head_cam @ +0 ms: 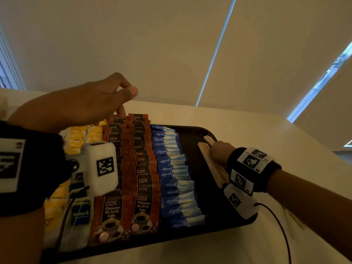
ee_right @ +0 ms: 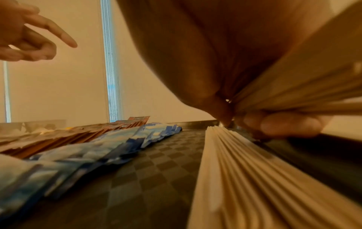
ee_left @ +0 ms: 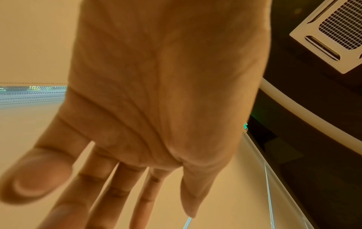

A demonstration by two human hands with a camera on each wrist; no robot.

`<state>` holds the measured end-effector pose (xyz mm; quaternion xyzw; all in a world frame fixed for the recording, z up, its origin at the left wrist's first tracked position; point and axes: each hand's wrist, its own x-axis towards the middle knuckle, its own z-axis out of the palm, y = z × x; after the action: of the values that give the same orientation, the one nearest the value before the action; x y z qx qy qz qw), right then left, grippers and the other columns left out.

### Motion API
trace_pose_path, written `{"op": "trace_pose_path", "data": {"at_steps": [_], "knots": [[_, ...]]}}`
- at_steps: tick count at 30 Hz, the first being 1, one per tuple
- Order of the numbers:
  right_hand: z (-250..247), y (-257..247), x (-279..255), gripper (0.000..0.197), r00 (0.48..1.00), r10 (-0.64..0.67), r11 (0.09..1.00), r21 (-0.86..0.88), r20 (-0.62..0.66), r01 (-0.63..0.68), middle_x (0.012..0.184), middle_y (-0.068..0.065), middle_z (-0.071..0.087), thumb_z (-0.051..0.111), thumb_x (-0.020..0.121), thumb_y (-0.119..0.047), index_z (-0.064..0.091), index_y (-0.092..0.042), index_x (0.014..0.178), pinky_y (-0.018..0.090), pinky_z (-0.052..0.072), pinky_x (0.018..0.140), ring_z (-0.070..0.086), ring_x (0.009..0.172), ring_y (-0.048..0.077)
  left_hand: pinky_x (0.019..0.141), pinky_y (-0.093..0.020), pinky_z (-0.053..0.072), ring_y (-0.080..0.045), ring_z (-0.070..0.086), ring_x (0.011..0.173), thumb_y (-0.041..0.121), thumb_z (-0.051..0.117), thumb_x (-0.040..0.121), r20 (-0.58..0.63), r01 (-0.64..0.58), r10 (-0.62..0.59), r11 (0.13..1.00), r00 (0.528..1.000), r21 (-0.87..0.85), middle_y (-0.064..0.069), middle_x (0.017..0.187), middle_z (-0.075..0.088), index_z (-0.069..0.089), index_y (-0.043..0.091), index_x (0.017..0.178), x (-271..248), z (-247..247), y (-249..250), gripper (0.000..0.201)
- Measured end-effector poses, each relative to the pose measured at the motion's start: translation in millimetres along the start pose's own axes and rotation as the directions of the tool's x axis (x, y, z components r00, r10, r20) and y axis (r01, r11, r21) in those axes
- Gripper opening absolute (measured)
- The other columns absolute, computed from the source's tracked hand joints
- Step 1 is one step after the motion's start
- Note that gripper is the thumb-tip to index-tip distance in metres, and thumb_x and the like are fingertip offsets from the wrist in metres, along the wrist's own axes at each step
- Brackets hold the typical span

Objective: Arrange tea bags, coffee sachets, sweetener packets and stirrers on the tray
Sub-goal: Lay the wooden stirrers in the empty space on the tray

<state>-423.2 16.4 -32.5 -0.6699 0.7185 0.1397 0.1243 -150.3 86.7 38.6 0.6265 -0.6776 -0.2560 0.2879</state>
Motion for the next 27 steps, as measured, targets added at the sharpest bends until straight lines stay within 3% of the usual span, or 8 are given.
{"op": "trace_pose_path", "data": {"at_steps": [2, 4, 8, 12, 15, 18, 22, 27], "knots": [[-2, -2, -5, 0.034, 1.0, 0.001, 1.0, -0.003, 0.026, -0.001, 0.131, 0.018, 0.052, 0.031, 0.1, -0.007, 0.051, 0.004, 0.124, 0.026, 0.047, 0.079, 0.054, 0.109, 0.025, 0.052, -0.03, 0.041, -0.017, 0.058, 0.066, 0.06, 0.029, 0.083, 0.011, 0.004, -0.004, 1.0, 1.0, -0.001, 0.002, 0.083, 0.065, 0.041, 0.032, 0.11, 0, 0, 0, 0.041], [-4, -3, -6, 0.034, 0.999, 0.002, 1.0, -0.012, 0.051, -0.001, 0.132, 0.018, 0.052, 0.031, 0.1, -0.007, 0.051, 0.004, 0.125, 0.026, 0.046, 0.089, 0.054, 0.104, 0.023, 0.051, -0.03, 0.041, -0.017, 0.057, 0.066, 0.059, 0.029, 0.084, 0.019, 0.009, -0.009, 1.0, 1.0, 0.003, 0.0, 0.084, 0.065, 0.041, 0.031, 0.111, 1, 0, -1, 0.041], [-8, -7, -9, 0.039, 0.996, -0.023, 0.995, -0.091, 0.084, 0.031, 0.144, 0.017, 0.04, 0.03, 0.102, -0.012, 0.037, 0.003, 0.137, 0.026, 0.034, 0.101, 0.041, 0.131, 0.026, 0.05, -0.03, 0.041, -0.017, 0.057, 0.065, 0.065, 0.03, 0.074, 0.046, 0.011, -0.011, 1.0, 0.999, 0.002, 0.0, 0.082, 0.066, 0.042, 0.034, 0.105, 1, 0, -1, 0.046], [-17, -9, -16, 0.044, 0.991, -0.077, 0.993, -0.077, 0.108, 0.086, 0.149, 0.017, 0.032, 0.031, 0.102, -0.016, 0.029, 0.004, 0.142, 0.021, 0.032, 0.094, 0.032, 0.137, 0.026, 0.053, -0.031, 0.043, -0.017, 0.057, 0.066, 0.063, 0.03, 0.078, 0.058, 0.015, -0.016, 1.0, 0.998, 0.019, -0.001, 0.083, 0.066, 0.042, 0.031, 0.111, 1, 0, -3, 0.048], [-21, -9, -18, 0.045, 0.995, -0.071, 0.996, -0.05, 0.072, 0.075, 0.141, 0.015, 0.043, 0.037, 0.101, -0.027, 0.038, 0.0, 0.137, 0.016, 0.041, 0.09, 0.044, 0.127, 0.025, 0.054, -0.032, 0.044, -0.019, 0.058, 0.069, 0.058, 0.032, 0.086, 0.041, 0.002, -0.002, 1.0, 0.999, 0.012, 0.0, 0.082, 0.066, 0.043, 0.03, 0.114, 1, 0, -3, 0.041], [-21, -12, -15, 0.061, 0.994, -0.054, 0.997, -0.056, 0.095, 0.059, 0.131, 0.013, 0.05, 0.049, 0.094, -0.045, 0.037, -0.003, 0.137, 0.026, 0.046, 0.088, 0.051, 0.11, 0.022, 0.054, -0.032, 0.044, -0.018, 0.058, 0.069, 0.062, 0.031, 0.079, 0.05, 0.003, -0.004, 1.0, 0.999, 0.018, -0.001, 0.083, 0.066, 0.042, 0.03, 0.113, 0, 0, -2, 0.048], [-18, -13, -12, 0.059, 0.989, -0.055, 0.99, -0.121, 0.136, 0.071, 0.082, 0.003, 0.048, 0.059, 0.088, -0.045, 0.047, -0.003, 0.128, 0.02, 0.041, 0.054, 0.047, 0.091, 0.017, 0.056, -0.032, 0.045, -0.019, 0.058, 0.071, 0.066, 0.03, 0.069, 0.06, 0.005, -0.007, 0.999, 0.998, 0.046, -0.004, 0.086, 0.065, 0.041, 0.028, 0.115, -2, 1, 1, 0.061], [-16, -9, -10, 0.059, 0.99, -0.082, 0.992, -0.087, 0.119, 0.093, 0.115, 0.009, 0.052, 0.064, 0.086, -0.037, 0.044, -0.002, 0.129, 0.03, 0.049, 0.085, 0.054, 0.11, 0.022, 0.051, -0.027, 0.044, -0.014, 0.059, 0.067, 0.085, 0.031, 0.064, 0.063, -0.008, 0.003, 0.996, 0.998, 0.085, -0.001, 0.084, 0.067, 0.041, 0.032, 0.113, -1, -2, -4, 0.073]]}}
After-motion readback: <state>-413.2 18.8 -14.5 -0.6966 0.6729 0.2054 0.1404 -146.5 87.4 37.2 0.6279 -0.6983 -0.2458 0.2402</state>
